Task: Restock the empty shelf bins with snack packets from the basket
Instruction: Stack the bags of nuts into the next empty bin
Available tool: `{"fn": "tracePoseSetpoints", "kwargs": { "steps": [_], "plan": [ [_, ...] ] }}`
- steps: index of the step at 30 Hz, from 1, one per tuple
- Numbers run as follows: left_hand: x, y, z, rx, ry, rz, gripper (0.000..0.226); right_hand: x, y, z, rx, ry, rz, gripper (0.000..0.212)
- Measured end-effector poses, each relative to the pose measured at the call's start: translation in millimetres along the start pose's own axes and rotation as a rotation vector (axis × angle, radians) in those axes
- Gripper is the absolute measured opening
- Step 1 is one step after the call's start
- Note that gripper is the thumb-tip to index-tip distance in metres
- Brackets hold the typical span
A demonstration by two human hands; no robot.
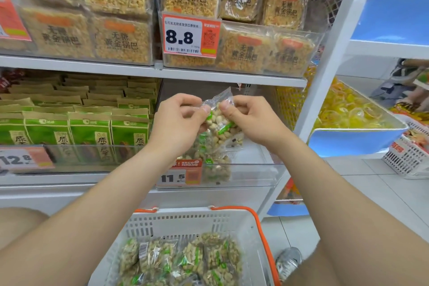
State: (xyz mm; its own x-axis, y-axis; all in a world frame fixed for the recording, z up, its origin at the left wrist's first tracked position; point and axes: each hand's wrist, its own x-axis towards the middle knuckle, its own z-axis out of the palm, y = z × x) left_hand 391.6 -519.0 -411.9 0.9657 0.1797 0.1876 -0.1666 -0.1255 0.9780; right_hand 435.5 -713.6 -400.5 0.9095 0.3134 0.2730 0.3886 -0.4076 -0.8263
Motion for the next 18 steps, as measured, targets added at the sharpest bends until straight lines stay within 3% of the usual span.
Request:
{"fn": "tracePoseSetpoints", "kwargs": {
  "steps": [2, 4, 8, 14, 18],
  "plan": [
    [1, -2, 4, 0.111, -0.008, 0.015, 0.016, 3, 6, -11, -0.083, 0.126, -0.051, 0.030],
    [0, -4, 7, 0.381, -0.042, 0.112, 0.017, 6, 11, -21, -0.193, 0.256, -0.071, 0.030],
    [-5, -14, 14, 0.827, -0.292, 0.235, 0.032, 4, 27, -31, -0.598, 0.334, 0.051, 0.036],
    [-1, -32, 20, 1.159, -0.413, 0.341, 0.034, 9, 52, -30, -0.505, 0.154, 0.416, 0.034],
    [1, -33, 21, 1.223, -0.436, 0.353, 0.040, 20, 63, -25, -0.352, 0.144, 0.554, 0.034]
  ]
}}
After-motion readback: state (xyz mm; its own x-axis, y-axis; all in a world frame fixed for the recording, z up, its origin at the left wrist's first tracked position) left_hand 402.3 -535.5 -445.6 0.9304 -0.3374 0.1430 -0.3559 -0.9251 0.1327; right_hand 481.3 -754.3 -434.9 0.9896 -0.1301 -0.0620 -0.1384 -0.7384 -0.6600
